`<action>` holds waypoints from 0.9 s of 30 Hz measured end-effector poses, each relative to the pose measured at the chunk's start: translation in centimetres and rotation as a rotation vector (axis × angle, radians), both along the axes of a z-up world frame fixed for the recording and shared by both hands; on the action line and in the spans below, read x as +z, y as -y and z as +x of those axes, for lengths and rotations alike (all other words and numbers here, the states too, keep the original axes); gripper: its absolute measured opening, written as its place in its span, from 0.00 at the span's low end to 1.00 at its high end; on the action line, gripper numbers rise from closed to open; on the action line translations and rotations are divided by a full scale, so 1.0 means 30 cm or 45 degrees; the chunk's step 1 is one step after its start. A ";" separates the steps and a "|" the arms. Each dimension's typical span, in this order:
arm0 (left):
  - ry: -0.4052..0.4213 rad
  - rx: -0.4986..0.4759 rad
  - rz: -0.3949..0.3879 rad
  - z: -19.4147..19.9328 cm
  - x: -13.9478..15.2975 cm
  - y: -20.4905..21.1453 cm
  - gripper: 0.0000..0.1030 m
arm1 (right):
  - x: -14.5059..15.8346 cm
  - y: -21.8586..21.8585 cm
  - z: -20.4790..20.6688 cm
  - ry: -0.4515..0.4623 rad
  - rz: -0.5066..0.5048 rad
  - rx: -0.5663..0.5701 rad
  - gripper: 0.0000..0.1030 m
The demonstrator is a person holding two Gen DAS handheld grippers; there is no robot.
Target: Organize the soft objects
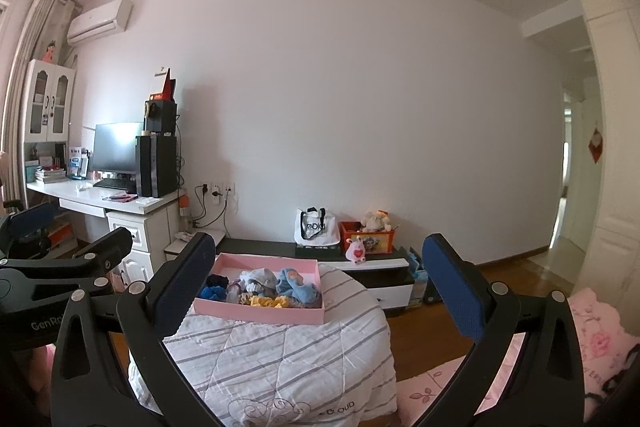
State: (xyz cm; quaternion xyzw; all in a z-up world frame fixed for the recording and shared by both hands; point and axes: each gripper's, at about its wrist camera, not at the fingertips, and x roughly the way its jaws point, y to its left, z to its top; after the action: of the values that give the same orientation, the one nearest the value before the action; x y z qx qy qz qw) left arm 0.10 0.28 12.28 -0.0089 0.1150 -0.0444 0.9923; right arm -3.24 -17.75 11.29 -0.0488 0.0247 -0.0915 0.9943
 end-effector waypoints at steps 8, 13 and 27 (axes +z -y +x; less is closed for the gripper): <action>-0.005 0.002 0.000 -0.004 -0.003 0.005 1.00 | 0.000 0.001 0.000 0.001 -0.003 -0.001 1.00; -0.005 0.003 0.002 -0.004 -0.004 0.006 1.00 | -0.001 0.001 0.000 -0.001 -0.001 0.001 1.00; -0.009 0.002 0.002 -0.008 -0.015 -0.003 1.00 | -0.004 0.006 -0.003 -0.003 0.003 0.000 1.00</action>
State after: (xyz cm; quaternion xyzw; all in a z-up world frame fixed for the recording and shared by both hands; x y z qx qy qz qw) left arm -0.13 0.38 11.83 -0.0084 0.1185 -0.0433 0.9920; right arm -3.34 -17.93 11.16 -0.0479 0.0260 -0.0913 0.9943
